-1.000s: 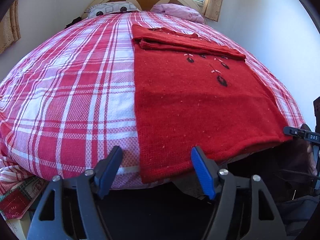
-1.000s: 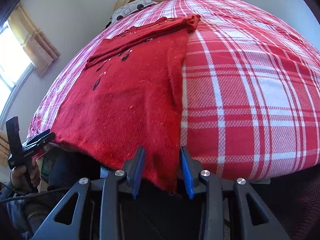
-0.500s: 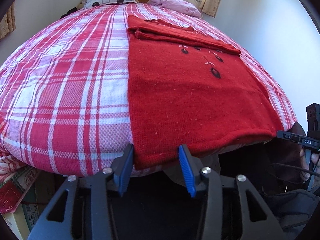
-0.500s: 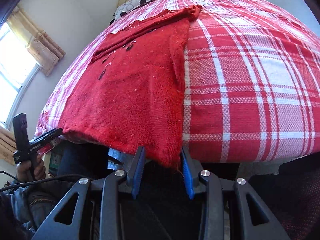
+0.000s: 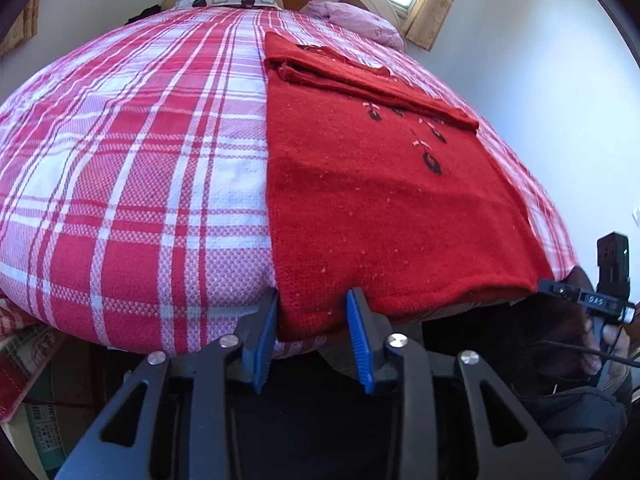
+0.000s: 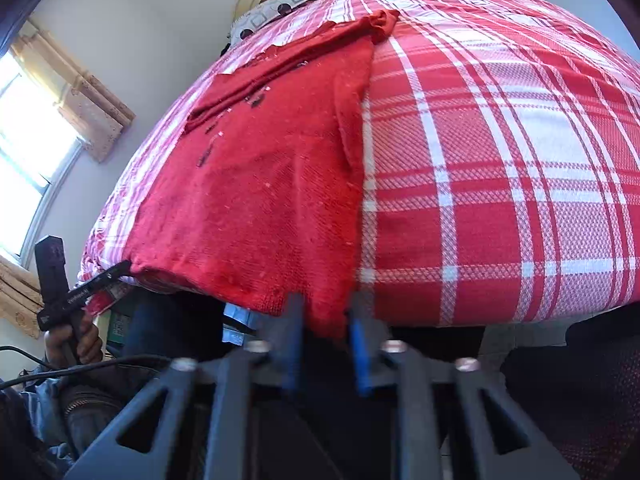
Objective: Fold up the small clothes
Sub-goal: 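Move both grippers to the sweater hem and close them on it, then lift the held hem with both grippers and fold it toward the collar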
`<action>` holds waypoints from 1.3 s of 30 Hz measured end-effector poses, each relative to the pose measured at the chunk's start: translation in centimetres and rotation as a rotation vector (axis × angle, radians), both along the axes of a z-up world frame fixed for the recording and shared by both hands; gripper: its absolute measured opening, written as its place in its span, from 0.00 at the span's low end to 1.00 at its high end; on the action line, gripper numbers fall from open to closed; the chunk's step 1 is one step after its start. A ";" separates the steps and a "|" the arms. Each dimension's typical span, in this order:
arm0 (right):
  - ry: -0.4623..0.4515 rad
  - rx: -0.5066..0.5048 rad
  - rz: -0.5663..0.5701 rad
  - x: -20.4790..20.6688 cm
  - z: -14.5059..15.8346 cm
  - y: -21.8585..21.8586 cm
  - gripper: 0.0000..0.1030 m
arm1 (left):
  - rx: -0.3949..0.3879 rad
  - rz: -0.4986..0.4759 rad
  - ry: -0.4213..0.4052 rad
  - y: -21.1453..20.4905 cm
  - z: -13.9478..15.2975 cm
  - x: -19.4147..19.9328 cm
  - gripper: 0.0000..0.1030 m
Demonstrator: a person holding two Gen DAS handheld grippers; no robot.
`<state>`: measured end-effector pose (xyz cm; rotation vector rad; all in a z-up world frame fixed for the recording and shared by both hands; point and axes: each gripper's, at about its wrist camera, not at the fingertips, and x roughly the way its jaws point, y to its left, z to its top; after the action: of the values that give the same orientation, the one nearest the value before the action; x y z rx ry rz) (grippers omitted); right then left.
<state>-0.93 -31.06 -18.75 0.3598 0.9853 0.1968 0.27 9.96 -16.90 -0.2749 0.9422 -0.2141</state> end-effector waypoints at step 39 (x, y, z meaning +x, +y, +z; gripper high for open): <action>-0.351 0.160 -0.013 5.1 10.9 -3.1 0.08 | -0.127 -0.057 -0.311 1.6 10.4 6.3 0.06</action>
<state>4.19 -34.16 -7.85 0.4607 0.6218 0.3167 6.55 11.57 -6.49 -0.3212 0.6298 -0.3590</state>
